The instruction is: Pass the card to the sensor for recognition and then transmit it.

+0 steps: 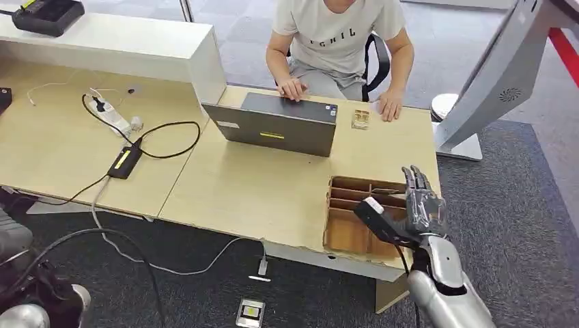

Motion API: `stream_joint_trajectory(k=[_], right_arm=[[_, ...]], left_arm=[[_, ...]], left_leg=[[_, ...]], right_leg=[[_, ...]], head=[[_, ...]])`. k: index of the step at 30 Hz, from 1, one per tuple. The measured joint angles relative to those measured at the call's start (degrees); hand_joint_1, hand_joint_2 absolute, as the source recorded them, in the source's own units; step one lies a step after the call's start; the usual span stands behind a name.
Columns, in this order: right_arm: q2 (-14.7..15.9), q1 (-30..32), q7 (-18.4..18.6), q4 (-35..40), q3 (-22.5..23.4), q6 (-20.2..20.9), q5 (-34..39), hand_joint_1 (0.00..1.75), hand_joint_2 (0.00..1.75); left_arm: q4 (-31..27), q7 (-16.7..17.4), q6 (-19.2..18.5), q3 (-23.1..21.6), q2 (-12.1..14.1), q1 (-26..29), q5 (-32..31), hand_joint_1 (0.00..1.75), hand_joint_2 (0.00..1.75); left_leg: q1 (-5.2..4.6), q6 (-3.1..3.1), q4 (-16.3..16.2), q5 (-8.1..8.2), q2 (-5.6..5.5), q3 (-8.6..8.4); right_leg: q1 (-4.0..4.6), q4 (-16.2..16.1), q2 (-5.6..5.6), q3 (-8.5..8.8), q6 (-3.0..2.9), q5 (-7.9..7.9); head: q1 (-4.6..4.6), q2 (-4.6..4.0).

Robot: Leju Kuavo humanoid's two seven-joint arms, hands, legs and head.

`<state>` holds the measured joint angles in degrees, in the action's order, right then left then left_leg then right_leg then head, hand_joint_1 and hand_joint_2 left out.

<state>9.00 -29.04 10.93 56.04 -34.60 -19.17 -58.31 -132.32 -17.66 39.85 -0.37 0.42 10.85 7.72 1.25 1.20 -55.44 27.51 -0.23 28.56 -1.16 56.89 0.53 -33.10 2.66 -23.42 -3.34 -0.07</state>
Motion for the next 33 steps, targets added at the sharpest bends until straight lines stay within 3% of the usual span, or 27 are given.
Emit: stream_joint_trajectory(k=[7,19,33], right_arm=[[-0.90,-0.02,-1.46,0.81,0.22,0.96,1.38,0.00,1.75],[-1.20,0.14,-1.66,8.22,1.88,4.92,7.08,0.00,1.75],[-0.85,1.02,-1.07,10.80,2.10,5.46,6.36,0.00,1.75]], left_arm=[[0.31,0.00,-0.02,0.00,0.26,-0.08,-0.02,0.00,0.00],[1.31,1.53,-0.02,-0.48,0.61,-1.74,-0.68,0.00,0.00],[1.90,2.05,-0.02,-1.01,1.20,-2.93,-0.68,0.00,0.00]], left_leg=[[0.00,0.00,0.00,0.00,0.00,0.00],[0.00,0.00,0.00,0.00,0.02,-0.03],[0.00,0.00,0.00,0.00,0.02,-0.01]], right_leg=[[0.00,0.00,0.00,0.00,0.00,0.00],[0.00,0.00,0.01,0.00,0.00,0.00],[0.00,0.00,0.02,-0.01,0.00,0.00]], head=[[0.00,0.00],[0.02,0.00],[-0.02,0.00]])
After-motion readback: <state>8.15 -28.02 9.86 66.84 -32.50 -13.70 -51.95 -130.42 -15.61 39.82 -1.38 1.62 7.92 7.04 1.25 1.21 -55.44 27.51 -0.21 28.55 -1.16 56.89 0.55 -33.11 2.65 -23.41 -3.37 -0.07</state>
